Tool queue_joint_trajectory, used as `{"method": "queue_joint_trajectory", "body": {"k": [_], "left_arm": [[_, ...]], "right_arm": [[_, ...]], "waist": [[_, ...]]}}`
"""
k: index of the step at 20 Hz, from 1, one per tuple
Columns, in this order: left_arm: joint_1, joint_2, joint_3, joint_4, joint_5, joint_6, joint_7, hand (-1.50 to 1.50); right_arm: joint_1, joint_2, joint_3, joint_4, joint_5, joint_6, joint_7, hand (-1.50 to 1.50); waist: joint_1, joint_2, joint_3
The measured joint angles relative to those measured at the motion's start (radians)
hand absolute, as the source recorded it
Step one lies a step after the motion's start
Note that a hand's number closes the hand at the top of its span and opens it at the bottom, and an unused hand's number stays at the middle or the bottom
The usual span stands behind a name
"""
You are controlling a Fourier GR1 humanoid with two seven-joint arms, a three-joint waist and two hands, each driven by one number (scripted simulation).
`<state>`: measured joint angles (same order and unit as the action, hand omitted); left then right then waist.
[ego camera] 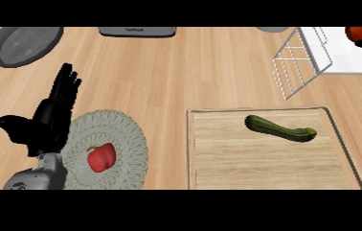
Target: Pick the tomato from the tray and place it in the tiered shelf
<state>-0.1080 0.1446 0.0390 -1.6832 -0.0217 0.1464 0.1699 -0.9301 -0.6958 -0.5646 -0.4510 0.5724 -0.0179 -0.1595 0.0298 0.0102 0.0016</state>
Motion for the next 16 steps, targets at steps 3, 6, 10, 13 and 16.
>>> {"method": "queue_joint_trajectory", "body": {"k": [3,6,10,13,16], "left_arm": [[0.016,-0.011,-0.004,-0.001,-0.007,0.005,-0.017,0.0],[0.01,-0.006,0.007,0.011,-0.005,0.001,-0.02,0.0],[0.01,-0.009,0.008,0.005,-0.007,0.003,-0.01,0.0],[0.009,-0.003,0.021,0.008,0.005,-0.007,-0.012,0.0],[0.008,-0.003,0.024,0.014,0.009,-0.011,-0.012,0.0]], "right_arm": [[-0.019,0.001,-0.007,0.031,-0.024,0.006,-0.034,-1.5],[-0.038,-0.015,-0.028,0.046,-0.058,0.019,-0.068,-1.5],[-0.063,-0.046,-0.075,0.051,-0.121,0.041,-0.079,-1.5],[-0.06,-0.085,-0.103,0.052,-0.156,0.039,-0.061,-1.5],[-0.053,-0.164,-0.139,0.071,-0.185,0.053,-0.027,-1.5]], "waist": [[-0.002,-0.001,0.0],[-0.005,-0.002,0.0],[-0.01,-0.004,-0.001],[-0.013,-0.005,-0.001],[-0.015,-0.004,-0.001]]}}
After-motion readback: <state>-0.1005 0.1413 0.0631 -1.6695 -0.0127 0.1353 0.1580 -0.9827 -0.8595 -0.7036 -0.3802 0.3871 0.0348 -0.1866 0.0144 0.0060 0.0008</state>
